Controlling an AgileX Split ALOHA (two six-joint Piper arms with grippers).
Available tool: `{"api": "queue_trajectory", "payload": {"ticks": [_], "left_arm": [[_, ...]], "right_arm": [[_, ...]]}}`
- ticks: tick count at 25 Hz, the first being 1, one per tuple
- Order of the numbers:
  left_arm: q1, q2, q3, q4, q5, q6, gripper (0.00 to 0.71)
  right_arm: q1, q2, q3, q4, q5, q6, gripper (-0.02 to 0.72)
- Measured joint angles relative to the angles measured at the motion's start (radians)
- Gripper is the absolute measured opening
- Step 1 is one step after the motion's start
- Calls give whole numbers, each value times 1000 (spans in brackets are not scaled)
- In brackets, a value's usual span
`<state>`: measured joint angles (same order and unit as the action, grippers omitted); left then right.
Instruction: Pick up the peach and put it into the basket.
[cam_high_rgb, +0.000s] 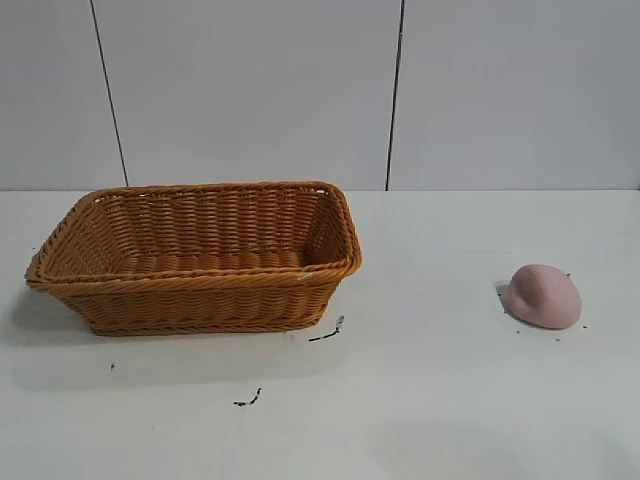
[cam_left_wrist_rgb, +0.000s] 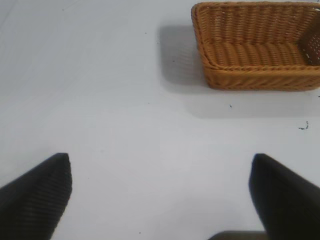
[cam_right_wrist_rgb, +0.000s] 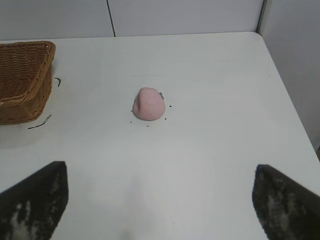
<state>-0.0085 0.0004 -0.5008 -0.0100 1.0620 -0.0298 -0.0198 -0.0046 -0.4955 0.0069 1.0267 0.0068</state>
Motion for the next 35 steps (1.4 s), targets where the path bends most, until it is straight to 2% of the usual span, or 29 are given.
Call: {"api": "queue_trajectory", "payload": {"ticks": [14,21,22,27,30,31,35], "left_arm": [[0,0,0,0,0,0,693],[0,0,0,0,0,0,693],[0,0,0,0,0,0,693],[0,0,0,0,0,0,693],[0,0,0,0,0,0,693],[0,0,0,0,0,0,693],[0,0,0,0,0,0,693]], "right_arm": [[0,68,-4,1,2,3,696],[0,501,-194,1,-45,6,696],[0,501,-194,1,-45,6,696],[0,901,-403,1,-60,7,696],[0,1137,-540,1,-63,-14,696],[0,1280,-625,1,-53,-24,696],[3,1543,-800,1,19,-35,696]]}}
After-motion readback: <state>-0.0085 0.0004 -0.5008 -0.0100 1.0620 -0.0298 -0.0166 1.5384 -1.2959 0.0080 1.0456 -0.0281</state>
